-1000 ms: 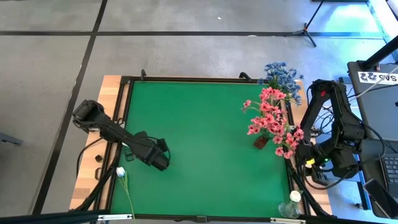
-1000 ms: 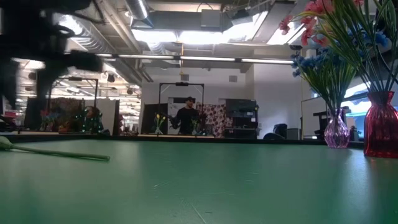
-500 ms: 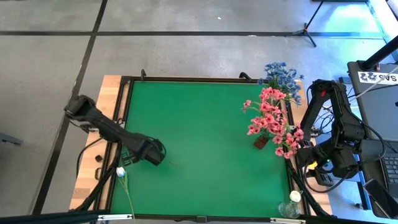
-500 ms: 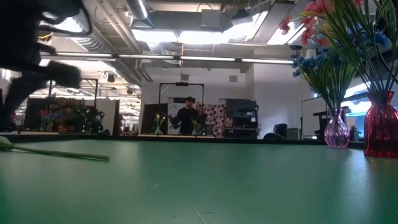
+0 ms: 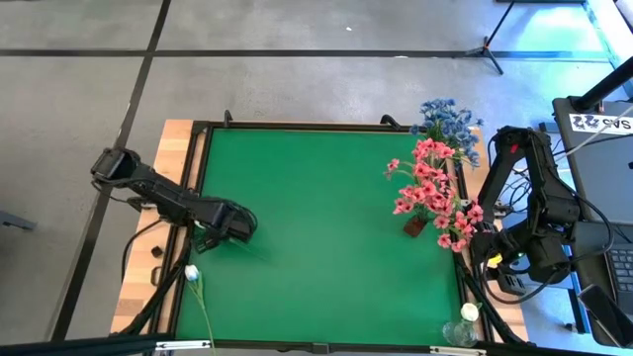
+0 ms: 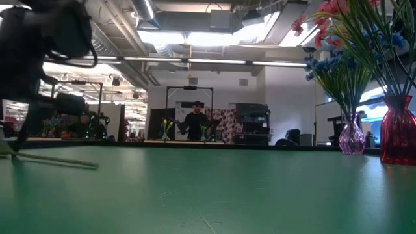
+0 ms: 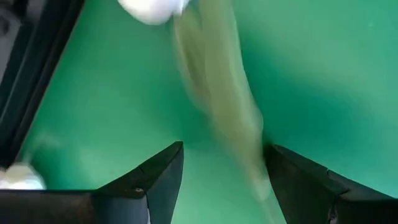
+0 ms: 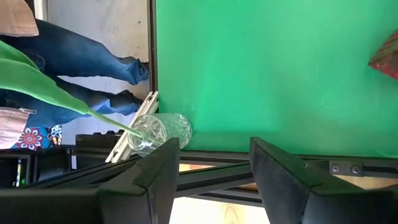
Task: Sort flowers into vase by color
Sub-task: Put the top white flower into the transparent vase
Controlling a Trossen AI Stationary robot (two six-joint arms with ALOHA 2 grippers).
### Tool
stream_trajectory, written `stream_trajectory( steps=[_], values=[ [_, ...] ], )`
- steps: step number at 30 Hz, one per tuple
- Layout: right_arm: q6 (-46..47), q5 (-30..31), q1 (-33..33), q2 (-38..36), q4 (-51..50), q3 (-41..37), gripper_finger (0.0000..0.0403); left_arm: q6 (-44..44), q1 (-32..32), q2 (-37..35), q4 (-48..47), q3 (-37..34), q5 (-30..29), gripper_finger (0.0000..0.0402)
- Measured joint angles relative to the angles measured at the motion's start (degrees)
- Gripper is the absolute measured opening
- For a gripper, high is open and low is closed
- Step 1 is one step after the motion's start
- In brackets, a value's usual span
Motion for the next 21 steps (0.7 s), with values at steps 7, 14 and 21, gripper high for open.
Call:
stream_trajectory(
  steps=[7, 14, 21],
  values=[
    [1.83, 0.04, -0.04, 0.00, -0.06, 0.00, 0.0196, 2.18, 5.99, -0.15, 0.57, -1.44, -3.76, 0.0224],
    [4.42, 1.48, -0.04, 0.00, -0.07, 0.00, 0.0196, 1.87, 6.56, -0.29, 2.10, -2.90, -4.38, 0.0196],
    [2.11, 2.03, -0.04, 0.00, -0.92, -0.02, 0.0195, 3.51, 6.12, -0.16, 4.45, -2.94, -6.50, 0.0085]
  ],
)
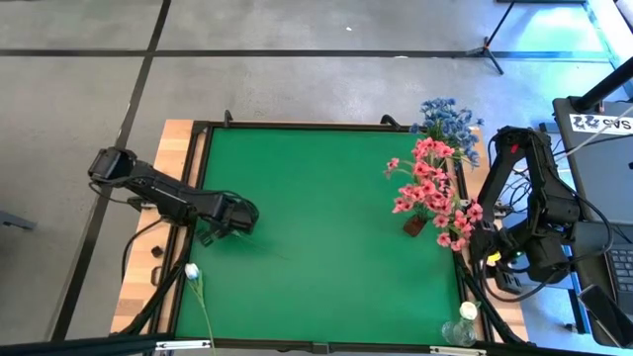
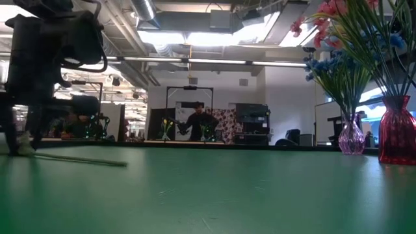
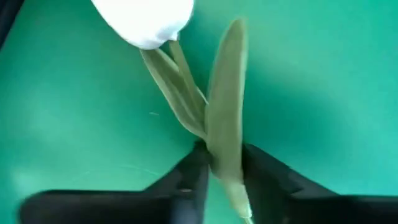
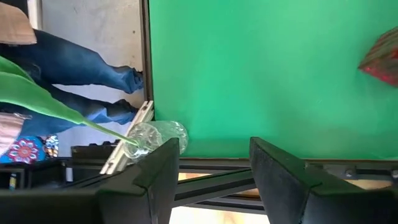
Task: Sort flowers into vase by color
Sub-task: Put the top white flower into the transparent vase
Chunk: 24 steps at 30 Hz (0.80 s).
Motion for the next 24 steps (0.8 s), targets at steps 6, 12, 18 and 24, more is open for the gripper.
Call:
stream_trajectory(
  steps=[6, 12, 18, 24],
  values=[
    [-0.73, 0.48, 0.00, -0.45, -1.29, 0.01, 0.0195, 3.23, -2.40, 0.59, 1.31, 4.73, -5.86, 0.0010],
    [-2.36, 0.97, 0.00, -0.71, -3.25, 4.57, 0.0195, 4.79, -5.54, 0.85, 5.74, 13.36, -22.85, 0.0011],
    [-6.66, 6.78, 0.00, -0.67, -3.38, 12.03, 0.0195, 15.01, -7.89, 4.48, 18.31, 19.35, -38.12, 0.0009],
    [-11.50, 10.49, 0.00, -0.66, -2.35, 16.68, 0.0195, 28.78, -8.75, 14.67, 32.75, 28.15, -43.31, 0.0008]
  ],
)
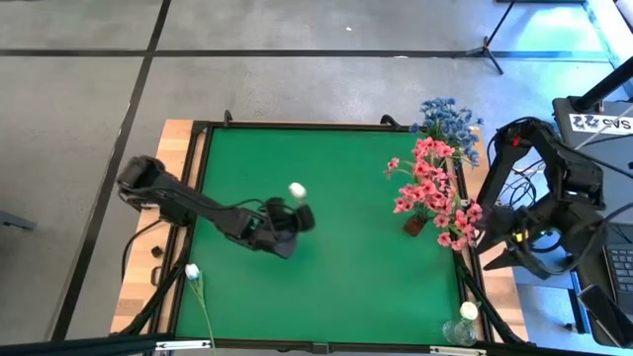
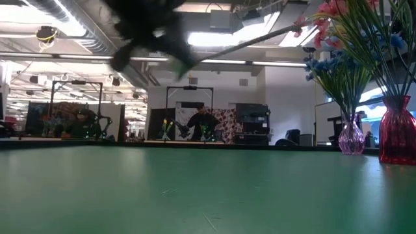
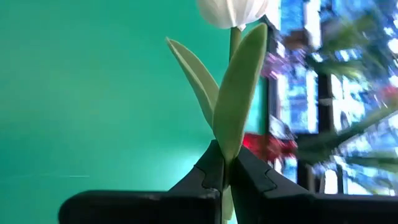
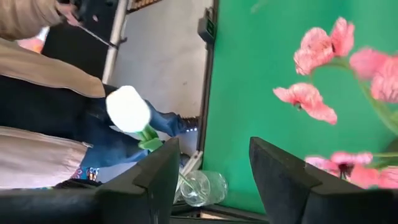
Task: Sort flowers into vase by color
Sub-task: Put the top white flower into the transparent vase
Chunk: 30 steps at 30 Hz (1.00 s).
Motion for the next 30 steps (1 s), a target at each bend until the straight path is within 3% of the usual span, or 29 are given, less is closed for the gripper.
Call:
stream_trajectory(
  steps=[8, 17, 24, 30],
  values=[
    [-1.61, 1.92, 0.00, 0.25, 0.28, 0.63, 0.0195, 9.44, -0.01, 16.10, 1.11, 15.92, -0.48, 0.0008],
    [0.26, 1.52, 0.00, 1.20, 1.29, 0.63, 0.0195, 19.58, -0.91, 30.81, 11.46, 28.88, -1.43, 0.0008],
    [4.26, 8.96, 0.00, 1.86, 2.96, 0.63, 0.0195, 25.51, -0.81, 37.20, 12.50, 33.46, -2.66, 0.0008],
    [4.82, 8.98, 0.00, 1.93, 5.10, 0.63, 0.0195, 27.26, -0.97, 39.46, 12.99, 33.49, 0.61, 0.0031]
  ],
)
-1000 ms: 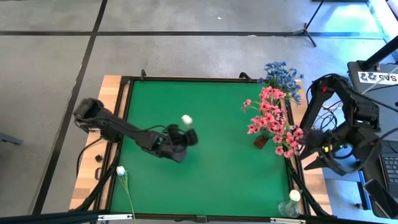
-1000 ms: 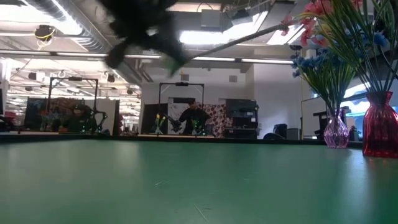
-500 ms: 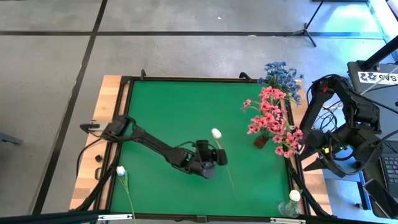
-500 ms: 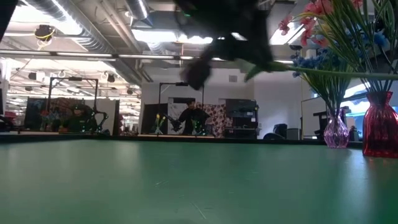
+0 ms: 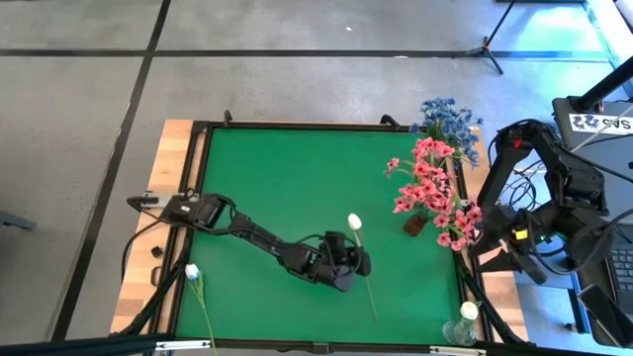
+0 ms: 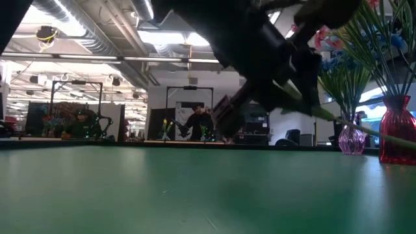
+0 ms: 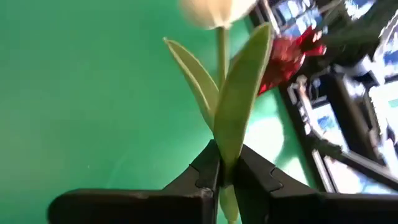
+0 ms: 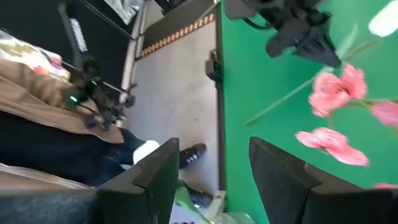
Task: Sort flowers into vase by color
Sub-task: Put the top white flower into the transparent vase
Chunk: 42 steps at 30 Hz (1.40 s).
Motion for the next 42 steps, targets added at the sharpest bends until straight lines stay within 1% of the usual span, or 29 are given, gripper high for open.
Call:
stream_trajectory(
  steps=[3, 6, 10, 13, 15, 18, 20, 23, 27, 29, 31, 35, 39, 42],
  values=[
    [-0.31, 1.84, 0.00, 0.45, 2.60, 0.02, 0.0195, 2.92, -0.21, 1.10, -0.30, 0.00, 2.02, 0.0048],
    [-0.53, 3.36, 0.00, 0.90, 4.23, 0.02, 0.0195, 5.87, -0.18, 1.22, -3.09, 0.00, 5.65, 0.0070],
    [-1.90, 4.08, 0.00, 1.32, 8.73, 0.02, 0.0195, 14.58, 0.50, -0.78, -6.27, -0.02, 10.51, 0.0108],
    [-5.57, 4.60, 0.00, 1.66, 13.90, 0.02, 0.0195, 17.38, 1.01, -3.53, -9.52, 0.05, 11.84, 0.0139],
    [-8.46, 4.17, 0.01, 1.94, 17.73, 0.02, 0.0195, 17.62, 1.43, -5.20, -11.89, 0.09, 13.77, 0.0158],
    [-13.29, 3.05, 0.02, 2.07, 24.01, 0.02, 0.0195, 17.97, 1.58, -6.88, -15.90, 0.07, 14.46, 0.0181],
    [-16.79, 1.90, 0.02, 2.11, 27.89, 0.02, 0.0195, 18.48, 1.58, -8.08, -17.16, 0.07, 14.54, 0.0191],
    [-21.82, -0.84, 0.02, 2.14, 34.65, 0.02, 0.0195, 17.84, 1.37, -9.92, -20.93, 0.07, 14.40, 0.0196],
    [-30.33, -2.74, 0.02, 3.16, 45.14, 0.02, 0.0195, 16.96, 0.75, -13.97, -25.30, -0.04, 11.84, 0.0192],
    [-33.10, -3.92, 0.02, 4.28, 49.13, 0.02, 0.0195, 16.19, 0.51, -16.67, -28.56, 0.08, 10.44, 0.0190],
    [-34.23, -4.13, 0.01, 5.49, 51.88, 0.02, 0.0195, 15.91, 0.18, -18.96, -33.48, 0.09, 9.29, 0.0189],
    [-34.19, -2.53, -0.32, 8.01, 53.16, 0.02, 0.0195, 14.14, -0.80, -23.62, -44.67, 0.00, 5.69, 0.0189],
    [-32.69, -1.90, -4.65, 11.14, 58.78, 0.02, 0.0195, 12.80, -1.76, -28.00, -56.74, 0.04, 2.75, 0.0189],
    [-32.17, 0.91, -7.97, 13.60, 63.09, 0.02, 0.0195, 12.71, -1.83, -30.49, -64.94, 0.02, 2.19, 0.0189]
  ],
)
